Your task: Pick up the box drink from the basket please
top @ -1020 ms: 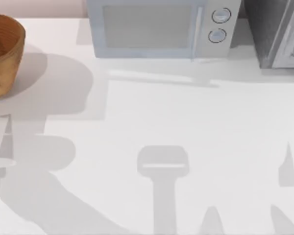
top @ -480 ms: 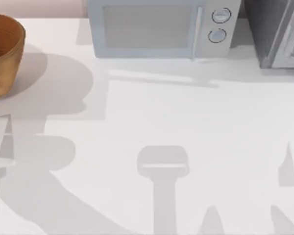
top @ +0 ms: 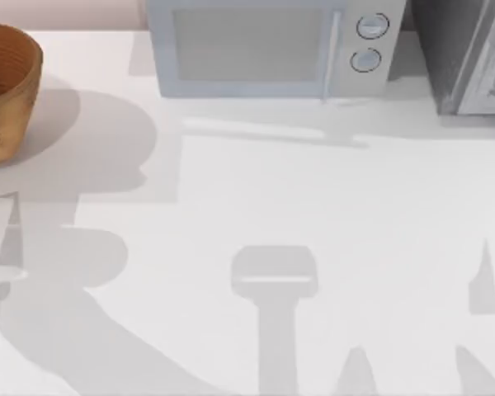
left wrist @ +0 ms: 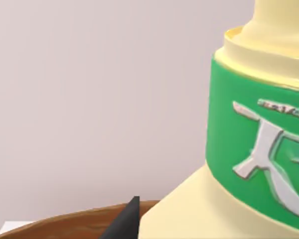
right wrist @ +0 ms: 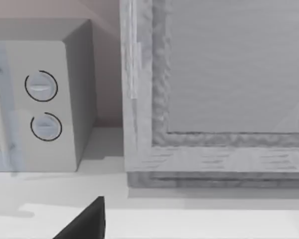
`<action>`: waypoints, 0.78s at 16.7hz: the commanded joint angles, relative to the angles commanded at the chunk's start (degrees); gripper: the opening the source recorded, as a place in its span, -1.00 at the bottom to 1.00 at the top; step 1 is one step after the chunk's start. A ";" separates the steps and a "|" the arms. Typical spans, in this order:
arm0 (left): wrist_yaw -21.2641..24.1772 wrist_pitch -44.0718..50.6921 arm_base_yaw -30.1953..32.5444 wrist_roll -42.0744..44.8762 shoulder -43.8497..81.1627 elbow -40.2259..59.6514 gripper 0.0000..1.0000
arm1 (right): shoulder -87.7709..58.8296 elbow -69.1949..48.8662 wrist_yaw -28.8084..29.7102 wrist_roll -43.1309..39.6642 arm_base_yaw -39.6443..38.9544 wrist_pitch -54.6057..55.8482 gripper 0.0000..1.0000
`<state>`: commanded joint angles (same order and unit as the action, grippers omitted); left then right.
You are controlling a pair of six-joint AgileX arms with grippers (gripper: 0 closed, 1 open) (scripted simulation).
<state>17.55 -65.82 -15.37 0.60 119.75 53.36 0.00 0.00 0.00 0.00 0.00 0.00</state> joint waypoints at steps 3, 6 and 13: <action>0.00 0.00 0.00 0.00 0.00 0.00 -1.00 | 0.00 0.00 0.00 0.00 0.00 0.00 1.00; 0.06 0.09 -0.42 0.16 -1.32 -0.02 -1.00 | 0.00 0.00 0.00 0.00 0.00 0.00 1.00; -0.07 11.24 -0.38 0.19 -7.64 4.77 -1.00 | 0.00 0.00 0.00 0.00 0.00 0.00 1.00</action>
<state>17.48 -54.58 -15.75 0.79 112.10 58.12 0.00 0.00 0.00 0.00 0.00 0.00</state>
